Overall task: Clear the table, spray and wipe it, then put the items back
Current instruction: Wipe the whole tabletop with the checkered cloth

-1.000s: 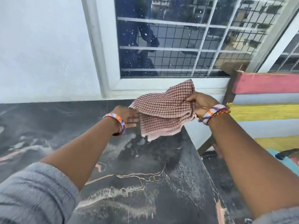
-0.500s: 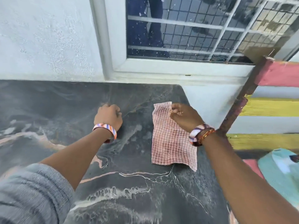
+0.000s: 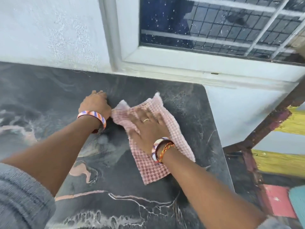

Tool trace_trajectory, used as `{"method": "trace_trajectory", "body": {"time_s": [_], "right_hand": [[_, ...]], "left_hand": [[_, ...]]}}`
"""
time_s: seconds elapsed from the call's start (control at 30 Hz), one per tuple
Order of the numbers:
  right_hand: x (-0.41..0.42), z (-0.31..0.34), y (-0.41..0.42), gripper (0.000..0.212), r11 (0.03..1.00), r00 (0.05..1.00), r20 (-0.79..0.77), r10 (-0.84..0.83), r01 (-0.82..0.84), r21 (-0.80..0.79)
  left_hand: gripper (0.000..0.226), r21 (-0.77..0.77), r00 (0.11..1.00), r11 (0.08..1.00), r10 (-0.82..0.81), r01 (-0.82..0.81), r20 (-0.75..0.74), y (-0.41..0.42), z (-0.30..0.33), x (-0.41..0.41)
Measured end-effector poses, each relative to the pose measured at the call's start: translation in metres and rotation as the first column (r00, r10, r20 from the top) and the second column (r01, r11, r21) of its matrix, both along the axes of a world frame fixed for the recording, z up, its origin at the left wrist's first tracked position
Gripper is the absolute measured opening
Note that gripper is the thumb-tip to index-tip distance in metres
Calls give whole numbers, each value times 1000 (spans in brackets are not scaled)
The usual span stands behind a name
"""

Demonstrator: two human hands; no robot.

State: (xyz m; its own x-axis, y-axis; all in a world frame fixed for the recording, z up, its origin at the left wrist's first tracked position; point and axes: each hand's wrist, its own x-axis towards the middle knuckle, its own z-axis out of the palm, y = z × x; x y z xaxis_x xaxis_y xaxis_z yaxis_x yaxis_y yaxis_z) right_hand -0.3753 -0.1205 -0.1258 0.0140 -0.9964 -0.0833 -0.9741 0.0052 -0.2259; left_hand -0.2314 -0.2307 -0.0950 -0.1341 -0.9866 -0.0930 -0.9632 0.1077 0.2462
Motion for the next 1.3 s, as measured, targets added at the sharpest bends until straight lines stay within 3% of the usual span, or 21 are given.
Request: {"method": "trace_trajectory", "body": {"time_s": [0.07,0.17,0.23,0.3,0.37,0.47,0.57,0.67,0.8,0.97,1.03,1.17,1.23,1.3], "right_hand": [[-62,-2,-16,56,977,976,-38,-214,214,-10],[-140,-2,-43,59,788,792,-60,-607,610,85],[-151,-3,-68,63,664,670,-27,-742,740,111],[-129,-4,-91,64,625,629,-31,-776,776,86],[-82,-3,-114,62,742,744,-26,-668,668,58],[5,-2,-141,58,966,966,24,-257,257,12],[19,6,-154,55,999,999,44,16,-18,40],[-46,2,-138,53,998,998,11,-57,57,-3],[-146,-1,-90,51,909,907,-65,-417,415,-33],[-135,0,-91,55,730,729,-75,-680,683,18],[-92,-2,-110,56,777,775,-70,-628,630,4],[10,1,-152,54,969,970,-15,-244,244,-34],[24,4,-159,53,995,995,-12,-97,97,-1],[3,4,-152,53,997,997,-22,-75,76,32]], "left_hand": [[42,92,988,991,-104,94,118,-7,-2,-6],[59,178,933,965,-234,190,275,-18,-1,-12],[62,182,903,958,-272,221,334,-26,-1,-12],[61,190,887,956,-281,224,366,-31,-4,-12],[58,196,884,958,-273,211,379,-35,-6,-15],[42,190,865,957,-283,222,415,-36,-2,-19],[43,190,848,953,-299,238,438,-37,1,-16],[45,196,875,956,-282,220,393,-35,0,-11],[47,186,903,959,-265,211,338,-29,0,-10],[50,173,921,961,-261,217,290,-29,-4,-9],[52,177,925,962,-251,206,286,-28,-4,-11],[56,185,938,958,-258,219,230,-29,-6,-4],[57,208,931,943,-303,261,202,-28,-5,-1],[54,227,935,938,-305,262,179,-25,1,1]]}}
